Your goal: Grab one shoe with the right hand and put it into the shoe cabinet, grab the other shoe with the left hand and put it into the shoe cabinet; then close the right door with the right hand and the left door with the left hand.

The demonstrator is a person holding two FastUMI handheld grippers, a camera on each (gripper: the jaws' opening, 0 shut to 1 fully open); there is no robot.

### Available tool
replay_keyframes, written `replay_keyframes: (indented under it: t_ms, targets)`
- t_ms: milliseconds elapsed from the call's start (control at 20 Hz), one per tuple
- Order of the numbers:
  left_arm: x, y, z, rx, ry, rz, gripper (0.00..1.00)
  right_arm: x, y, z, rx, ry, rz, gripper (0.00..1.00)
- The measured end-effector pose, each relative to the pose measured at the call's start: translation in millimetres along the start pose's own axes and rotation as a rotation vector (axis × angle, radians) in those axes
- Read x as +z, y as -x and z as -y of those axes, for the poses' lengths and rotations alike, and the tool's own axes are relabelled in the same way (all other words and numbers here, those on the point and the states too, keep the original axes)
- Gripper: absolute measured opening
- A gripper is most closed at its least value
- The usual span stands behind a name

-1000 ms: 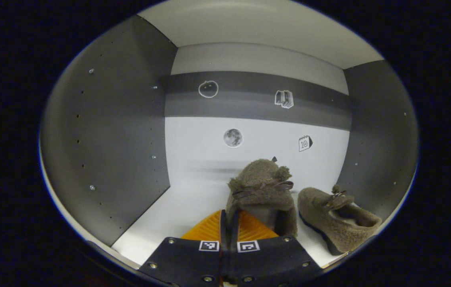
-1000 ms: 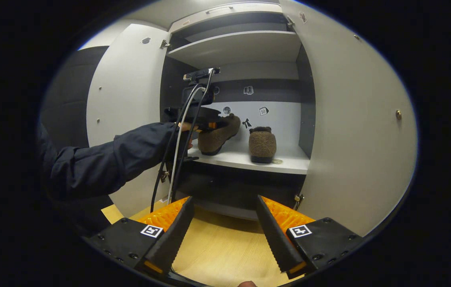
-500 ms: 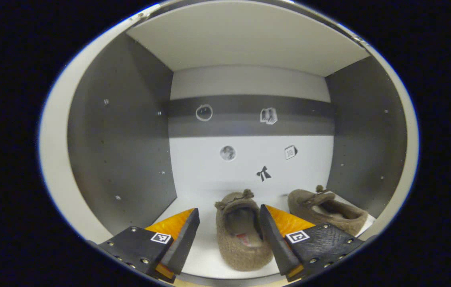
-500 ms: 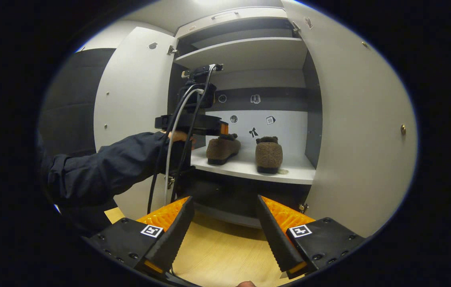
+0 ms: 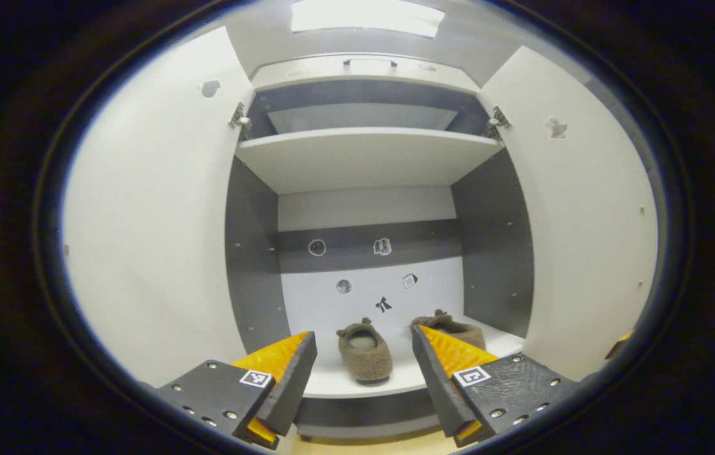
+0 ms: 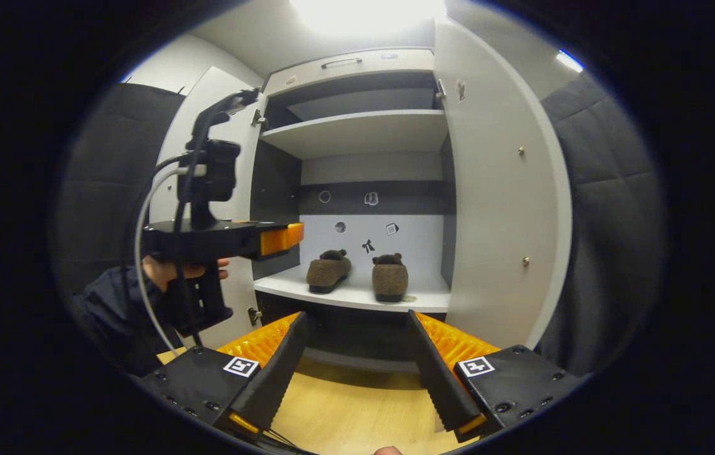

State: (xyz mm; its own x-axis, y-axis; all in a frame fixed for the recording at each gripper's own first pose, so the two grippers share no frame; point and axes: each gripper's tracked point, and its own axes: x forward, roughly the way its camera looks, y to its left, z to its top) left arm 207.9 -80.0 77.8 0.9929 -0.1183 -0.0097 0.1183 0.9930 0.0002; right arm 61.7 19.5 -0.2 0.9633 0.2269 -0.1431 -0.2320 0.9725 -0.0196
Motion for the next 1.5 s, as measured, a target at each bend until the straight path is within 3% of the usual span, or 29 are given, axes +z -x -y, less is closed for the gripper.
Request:
replay_keyframes:
  t_ms: [200,350,650,700,750,1200,1250,1300,1500]
  targets:
    - [9.2,62.4,-2.3,-0.014,-0.014,0.017,0.88,15.7,25.7,24.0,-0.082,0.009,0.015,0.99]
    - [5.1,104.3,-10.1,-0.012,0.03,0.01,0.89,27.5,43.5,46.2,-0.141,-0.006,0.023,0.99]
    - [-7.2,161.3,-38.0,0.021,0.044,-0.024,0.94,51.6,83.8,108.0,-0.289,0.046,0.074,0.98]
    - [-7.1,165.7,-44.3,0.035,0.044,-0.025,0.81,52.2,88.0,119.7,-0.312,0.049,0.079,0.98]
    - [-9.4,172.8,-50.6,0.046,0.044,-0.025,0.81,53.7,91.9,129.6,-0.334,0.048,0.083,0.98]
    - [-14.5,205.6,-89.6,0.119,0.065,-0.022,0.81,64.7,92.6,231.9,-0.651,0.035,0.096,0.96]
    - [-15.3,208.9,-97.8,0.135,0.063,-0.022,0.81,63.8,86.2,240.8,-0.675,0.025,0.088,0.96]
    - [-15.3,212.5,-106.3,0.152,0.059,-0.021,0.88,64.8,84.7,248.4,-0.703,0.018,0.076,0.97]
    - [-13.9,225.4,-141.4,0.231,0.042,-0.016,0.87,49.8,61.6,267.6,-0.748,-0.009,0.038,0.97]
